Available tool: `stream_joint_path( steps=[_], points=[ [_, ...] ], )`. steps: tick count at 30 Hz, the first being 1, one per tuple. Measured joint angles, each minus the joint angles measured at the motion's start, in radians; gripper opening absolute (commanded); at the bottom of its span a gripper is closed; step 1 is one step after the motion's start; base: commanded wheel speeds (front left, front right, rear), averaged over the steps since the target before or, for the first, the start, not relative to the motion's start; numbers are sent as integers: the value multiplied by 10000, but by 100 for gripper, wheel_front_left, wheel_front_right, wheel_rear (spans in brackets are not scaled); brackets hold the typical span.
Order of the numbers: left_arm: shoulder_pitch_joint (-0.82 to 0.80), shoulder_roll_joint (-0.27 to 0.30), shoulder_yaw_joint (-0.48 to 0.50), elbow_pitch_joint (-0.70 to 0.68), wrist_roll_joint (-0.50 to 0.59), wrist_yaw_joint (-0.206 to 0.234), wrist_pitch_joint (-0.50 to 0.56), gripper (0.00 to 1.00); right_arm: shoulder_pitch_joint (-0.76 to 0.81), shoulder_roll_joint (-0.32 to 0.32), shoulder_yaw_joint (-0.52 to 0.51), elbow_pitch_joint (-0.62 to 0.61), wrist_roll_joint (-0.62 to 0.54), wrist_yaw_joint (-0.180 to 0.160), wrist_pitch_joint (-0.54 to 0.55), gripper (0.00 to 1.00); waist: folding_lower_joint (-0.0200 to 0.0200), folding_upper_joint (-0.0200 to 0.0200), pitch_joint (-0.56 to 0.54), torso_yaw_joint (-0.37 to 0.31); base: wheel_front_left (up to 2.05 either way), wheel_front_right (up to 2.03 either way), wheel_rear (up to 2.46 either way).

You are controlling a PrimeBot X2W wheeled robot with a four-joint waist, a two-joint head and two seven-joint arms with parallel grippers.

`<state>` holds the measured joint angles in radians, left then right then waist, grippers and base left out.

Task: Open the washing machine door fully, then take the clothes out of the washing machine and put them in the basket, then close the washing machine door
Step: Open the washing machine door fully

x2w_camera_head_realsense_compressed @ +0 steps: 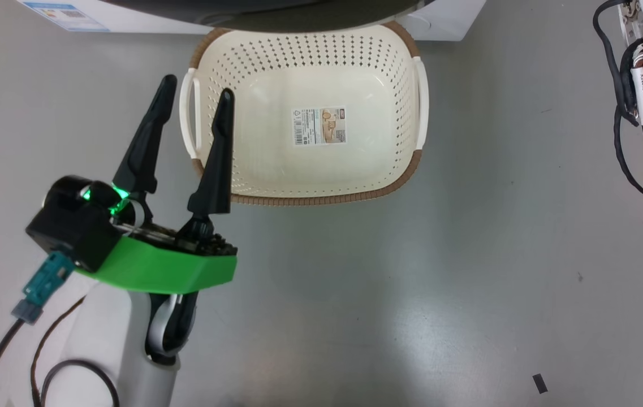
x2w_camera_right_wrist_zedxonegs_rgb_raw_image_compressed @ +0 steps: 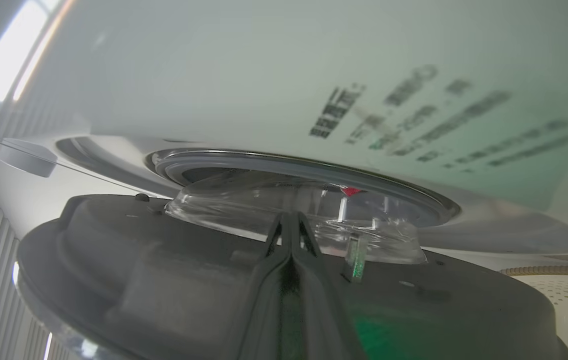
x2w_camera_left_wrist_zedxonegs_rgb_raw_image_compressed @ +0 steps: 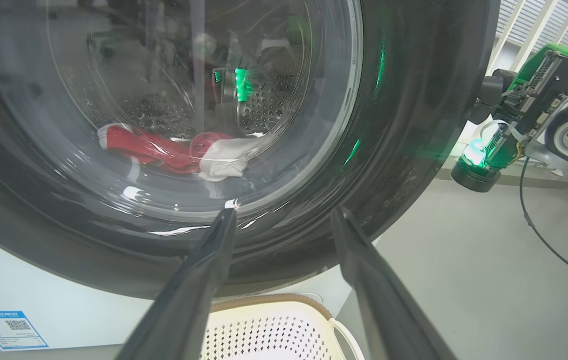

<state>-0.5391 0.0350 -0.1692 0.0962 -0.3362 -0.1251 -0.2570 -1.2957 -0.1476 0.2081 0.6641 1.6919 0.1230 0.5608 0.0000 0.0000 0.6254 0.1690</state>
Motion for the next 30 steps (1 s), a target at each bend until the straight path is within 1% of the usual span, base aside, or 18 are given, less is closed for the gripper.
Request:
stream_joint_path(
  steps=[11,13,20,30],
  points=[
    [-3,0,61,148,-63,0,0,100,45,65,219,-6,59,0,474,0,0,0,-253,-109,0,0,0],
    [-3,0,40,182,-226,0,0,100,105,77,255,-4,59,0,546,0,0,0,-331,-130,0,0,0],
    [-3,10,21,431,-439,0,0,100,438,121,324,38,94,0,782,0,0,0,-597,-183,0,0,0],
    [9,71,38,702,-439,0,0,100,1101,261,546,165,148,0,1189,0,0,0,-1116,-256,0,0,0]
  ],
)
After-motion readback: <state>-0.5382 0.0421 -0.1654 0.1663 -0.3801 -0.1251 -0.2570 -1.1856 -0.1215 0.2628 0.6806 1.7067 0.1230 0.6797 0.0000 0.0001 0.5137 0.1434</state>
